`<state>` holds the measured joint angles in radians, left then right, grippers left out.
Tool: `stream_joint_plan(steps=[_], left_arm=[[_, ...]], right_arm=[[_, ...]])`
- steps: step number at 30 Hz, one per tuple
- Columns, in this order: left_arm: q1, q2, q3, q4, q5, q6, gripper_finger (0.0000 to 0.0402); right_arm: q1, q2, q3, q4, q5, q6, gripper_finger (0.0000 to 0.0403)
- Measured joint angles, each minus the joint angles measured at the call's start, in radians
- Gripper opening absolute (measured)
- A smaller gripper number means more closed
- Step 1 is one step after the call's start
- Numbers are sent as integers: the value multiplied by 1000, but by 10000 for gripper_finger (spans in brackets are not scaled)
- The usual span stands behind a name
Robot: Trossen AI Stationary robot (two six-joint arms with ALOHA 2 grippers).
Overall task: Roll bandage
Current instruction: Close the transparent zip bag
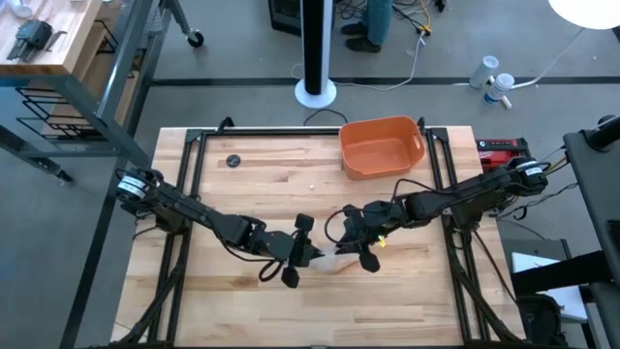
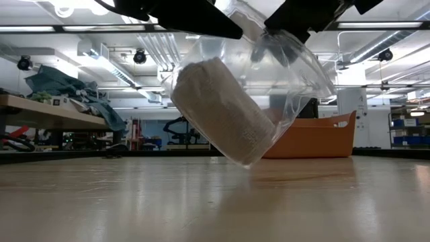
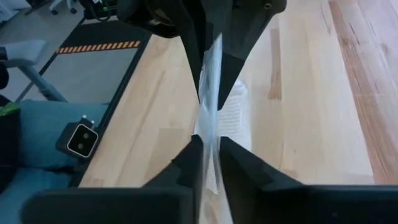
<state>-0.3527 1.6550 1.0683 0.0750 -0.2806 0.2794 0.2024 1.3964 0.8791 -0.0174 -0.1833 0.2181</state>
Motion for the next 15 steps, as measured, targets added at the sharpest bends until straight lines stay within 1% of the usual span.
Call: stream_joint_plan(steps=[5, 7, 9, 11, 12, 13, 15], left_arm=[[0, 0, 0, -1, 0, 0, 0], [0, 0, 0, -1, 0, 0, 0], [0, 0, 0, -5, 0, -3, 0], [0, 0, 0, -12, 0, -8, 0], [0, 0, 0, -14, 0, -8, 0], [0, 0, 0, -14, 0, -10, 0], [0, 0, 0, -14, 0, -11, 0]], right_arm=[[0, 0, 0, -11, -3, 7, 105], [0, 0, 0, -15, -4, 16, 109], [0, 0, 0, -17, -4, 16, 85], [2, 0, 0, -25, -6, 6, 36], [2, 0, 0, -28, -8, -2, 19], [2, 0, 0, -30, -8, -4, 11], [2, 0, 0, -30, -9, 4, 14]])
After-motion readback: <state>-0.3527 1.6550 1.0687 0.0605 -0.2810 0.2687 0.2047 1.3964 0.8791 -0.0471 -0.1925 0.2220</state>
